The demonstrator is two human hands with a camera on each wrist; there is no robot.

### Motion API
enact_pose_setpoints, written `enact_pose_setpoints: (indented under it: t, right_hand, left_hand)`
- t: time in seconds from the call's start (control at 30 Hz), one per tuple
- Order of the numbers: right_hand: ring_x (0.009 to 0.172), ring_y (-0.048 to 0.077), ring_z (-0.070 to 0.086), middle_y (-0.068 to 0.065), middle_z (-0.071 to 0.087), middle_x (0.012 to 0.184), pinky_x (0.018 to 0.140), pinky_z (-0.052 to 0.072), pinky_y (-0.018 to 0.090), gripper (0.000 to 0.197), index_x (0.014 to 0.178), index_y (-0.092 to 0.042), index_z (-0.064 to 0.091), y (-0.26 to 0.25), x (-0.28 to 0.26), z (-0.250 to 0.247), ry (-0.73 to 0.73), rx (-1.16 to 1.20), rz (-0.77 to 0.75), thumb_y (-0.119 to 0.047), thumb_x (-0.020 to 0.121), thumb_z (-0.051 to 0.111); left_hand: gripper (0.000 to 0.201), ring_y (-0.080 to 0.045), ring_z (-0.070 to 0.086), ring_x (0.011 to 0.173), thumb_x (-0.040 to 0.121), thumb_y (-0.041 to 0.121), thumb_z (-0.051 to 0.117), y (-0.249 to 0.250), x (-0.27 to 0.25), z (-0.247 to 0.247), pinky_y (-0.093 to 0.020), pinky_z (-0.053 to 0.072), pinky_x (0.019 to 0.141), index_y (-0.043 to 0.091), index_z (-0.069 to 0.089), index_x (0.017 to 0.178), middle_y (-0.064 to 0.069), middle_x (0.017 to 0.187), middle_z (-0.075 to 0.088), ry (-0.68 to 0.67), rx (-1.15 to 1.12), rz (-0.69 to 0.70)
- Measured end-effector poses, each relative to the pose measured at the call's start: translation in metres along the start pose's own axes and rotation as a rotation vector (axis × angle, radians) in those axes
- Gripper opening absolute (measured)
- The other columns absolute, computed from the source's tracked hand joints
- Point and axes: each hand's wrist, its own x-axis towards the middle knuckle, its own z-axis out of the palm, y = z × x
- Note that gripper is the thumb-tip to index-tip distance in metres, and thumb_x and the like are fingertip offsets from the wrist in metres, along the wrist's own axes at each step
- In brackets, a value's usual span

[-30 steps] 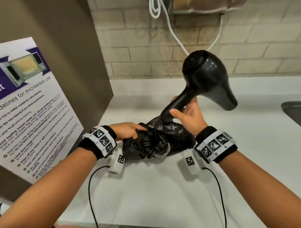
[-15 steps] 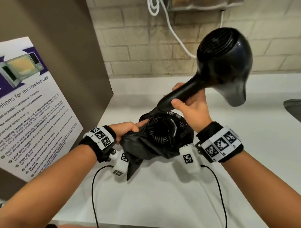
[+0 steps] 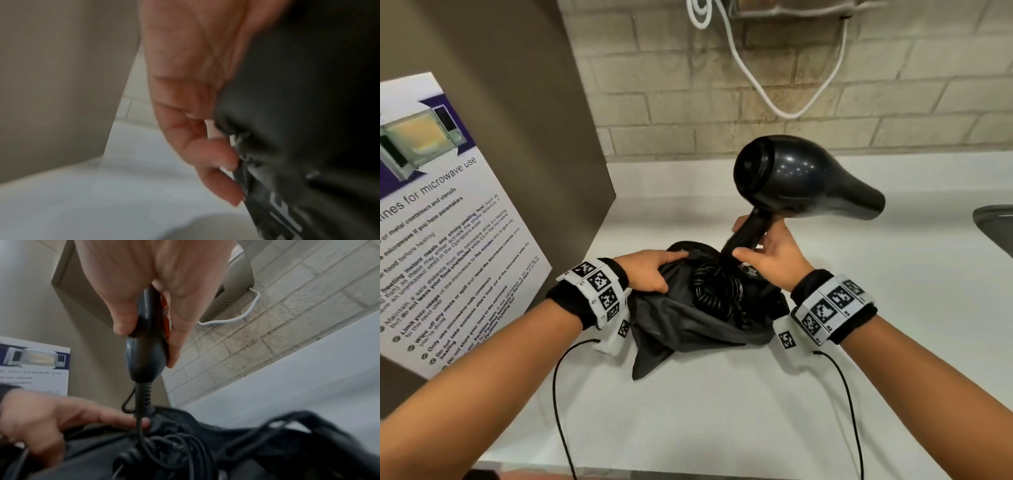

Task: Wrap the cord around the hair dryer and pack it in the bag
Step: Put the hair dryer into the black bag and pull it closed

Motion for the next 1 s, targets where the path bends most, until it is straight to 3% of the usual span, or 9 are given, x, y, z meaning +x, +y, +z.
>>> enact_pose_setpoints:
  t: [0.1, 0.17, 0.3, 0.47, 0.6, 0.7, 0.77, 0.87, 1.0]
  right_hand:
    - [0.102, 0.019, 0.057, -0.004, 0.057, 0.104, 0.093, 0.049, 0.041, 0.045, 0.102, -0.030, 0.042, 0.013, 0.002, -0.001, -0.062, -0.158, 0.031, -0.001, 0.077, 0.067]
    - [0.112, 0.025, 0.054, 0.007, 0.058, 0.115, 0.100, 0.044, 0.046, 0.044, 0.115, -0.016, 0.048, 0.023, 0.004, -0.001, -0.106, -0.304, 0.049, -0.012, 0.077, 0.068]
    - [0.127, 0.027, 0.041, 0.012, 0.046, 0.133, 0.110, 0.031, 0.034, 0.053, 0.133, -0.010, 0.039, 0.029, 0.007, 0.002, -0.181, -0.610, 0.127, -0.021, 0.085, 0.061]
    - [0.118, 0.030, 0.049, 0.017, 0.051, 0.127, 0.097, 0.037, 0.031, 0.065, 0.140, -0.007, 0.019, 0.015, 0.013, 0.006, -0.177, -0.630, 0.135, -0.015, 0.088, 0.057]
    - [0.116, 0.031, 0.050, 0.017, 0.052, 0.125, 0.098, 0.039, 0.035, 0.062, 0.140, -0.009, 0.021, 0.013, 0.017, 0.008, -0.225, -0.703, 0.138, -0.016, 0.089, 0.056]
    - [0.113, 0.033, 0.051, 0.019, 0.053, 0.122, 0.094, 0.039, 0.035, 0.058, 0.139, -0.008, 0.021, 0.014, 0.017, 0.013, -0.274, -0.830, 0.153, -0.017, 0.091, 0.052]
    - [0.110, 0.033, 0.051, 0.021, 0.052, 0.121, 0.093, 0.040, 0.035, 0.058, 0.140, -0.007, 0.018, 0.014, 0.017, 0.018, -0.299, -0.901, 0.146, -0.016, 0.092, 0.049]
    - [0.109, 0.033, 0.049, 0.021, 0.050, 0.121, 0.089, 0.040, 0.033, 0.058, 0.140, -0.003, 0.015, 0.016, 0.017, 0.024, -0.274, -0.943, 0.149, -0.013, 0.092, 0.047]
    - [0.107, 0.035, 0.051, 0.021, 0.051, 0.122, 0.090, 0.042, 0.037, 0.070, 0.143, -0.007, 0.006, 0.021, 0.019, 0.024, -0.262, -0.870, 0.190, -0.009, 0.089, 0.050]
  left_hand:
    - [0.087, -0.020, 0.035, 0.134, 0.076, 0.004, 0.058, 0.003, -0.005, -0.008, -0.024, 0.030, 0.107, 0.031, 0.015, 0.147, -0.001, 0.149, 0.031, 0.095, 0.020, 0.053]
    - [0.081, -0.018, 0.040, 0.130, 0.075, -0.002, 0.054, 0.006, -0.010, -0.015, -0.022, 0.032, 0.104, 0.035, 0.027, 0.142, 0.002, 0.142, 0.041, 0.173, -0.137, 0.121]
    - [0.068, -0.023, 0.055, 0.115, 0.070, -0.013, 0.043, 0.005, -0.019, -0.028, -0.043, 0.042, 0.101, 0.035, 0.055, 0.118, -0.002, 0.127, 0.057, 0.332, -0.582, 0.228]
    - [0.054, -0.019, 0.053, 0.089, 0.082, -0.016, 0.033, 0.013, -0.025, -0.036, -0.020, 0.046, 0.063, 0.013, 0.044, 0.126, -0.006, 0.117, 0.052, 0.379, -0.446, 0.118]
    - [0.045, -0.022, 0.055, 0.098, 0.083, -0.011, 0.036, 0.015, -0.027, -0.037, -0.020, 0.039, 0.083, 0.013, 0.068, 0.104, -0.009, 0.107, 0.061, 0.747, -0.132, 0.106]
    - [0.036, -0.025, 0.057, 0.094, 0.087, -0.004, 0.042, 0.020, -0.026, -0.039, -0.024, 0.044, 0.087, 0.012, 0.066, 0.108, -0.009, 0.095, 0.063, 0.953, -0.220, 0.080]
    - [0.030, -0.024, 0.058, 0.081, 0.088, -0.003, 0.042, 0.025, -0.024, -0.041, -0.033, 0.053, 0.077, 0.009, 0.065, 0.104, -0.007, 0.083, 0.060, 0.898, -0.518, 0.014]
    - [0.031, -0.016, 0.056, 0.071, 0.089, -0.003, 0.039, 0.036, -0.024, -0.045, -0.026, 0.049, 0.060, 0.009, 0.067, 0.094, -0.004, 0.079, 0.062, 0.714, -1.045, -0.005]
    - [0.025, -0.012, 0.060, 0.072, 0.090, 0.002, 0.046, 0.049, -0.020, -0.042, -0.016, 0.051, 0.056, 0.007, 0.069, 0.099, -0.001, 0.082, 0.066, 0.771, -1.177, 0.047]
